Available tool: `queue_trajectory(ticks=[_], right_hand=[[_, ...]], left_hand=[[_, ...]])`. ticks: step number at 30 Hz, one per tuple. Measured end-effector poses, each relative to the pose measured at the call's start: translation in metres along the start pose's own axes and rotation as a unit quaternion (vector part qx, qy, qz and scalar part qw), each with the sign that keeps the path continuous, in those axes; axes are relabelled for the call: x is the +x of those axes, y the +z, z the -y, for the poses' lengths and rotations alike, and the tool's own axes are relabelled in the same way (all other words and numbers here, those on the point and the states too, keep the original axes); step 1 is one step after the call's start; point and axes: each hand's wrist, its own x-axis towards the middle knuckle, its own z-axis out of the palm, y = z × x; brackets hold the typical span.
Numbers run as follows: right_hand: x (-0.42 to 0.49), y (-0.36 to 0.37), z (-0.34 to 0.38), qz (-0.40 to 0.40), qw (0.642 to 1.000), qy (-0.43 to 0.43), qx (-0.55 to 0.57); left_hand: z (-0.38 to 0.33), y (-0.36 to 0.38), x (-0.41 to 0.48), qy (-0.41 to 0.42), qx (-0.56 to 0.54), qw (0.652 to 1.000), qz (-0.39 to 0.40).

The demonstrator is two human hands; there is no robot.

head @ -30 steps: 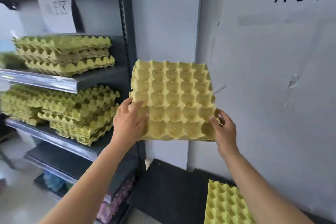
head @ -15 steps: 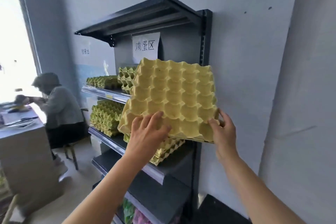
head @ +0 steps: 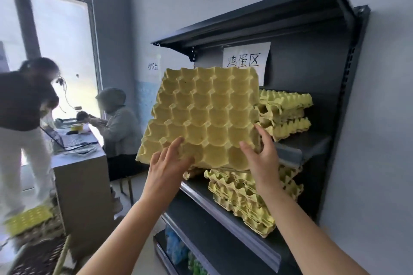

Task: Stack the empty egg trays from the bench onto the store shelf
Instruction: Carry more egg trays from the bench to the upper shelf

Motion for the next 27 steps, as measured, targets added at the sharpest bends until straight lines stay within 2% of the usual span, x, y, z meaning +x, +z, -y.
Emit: queue_trajectory(ticks=[6,14,21,27], right_hand=[[0.058,0.095,-0.039,0.037,0.998,-0.025,-0.041],[0.167,0.230,-0.081,0.041,0.997,-0.003,-0.059],[0.231,0.298,-0.117,0.006,0.998,0.032,-0.062],[0.293,0.344,-0.147,-0.068,0.991,0.038,-0.110]], left_hand=[[0.094,0.041,0.027,-0.029,0.009,0.999,-0.015],[0.228,0.109,0.106,-0.049,0.048,0.998,0.008],[0.301,0.178,0.169,-0.074,-0.008,0.997,0.010],[0.361,0.242,0.245,-0.030,-0.069,0.997,-0.019]])
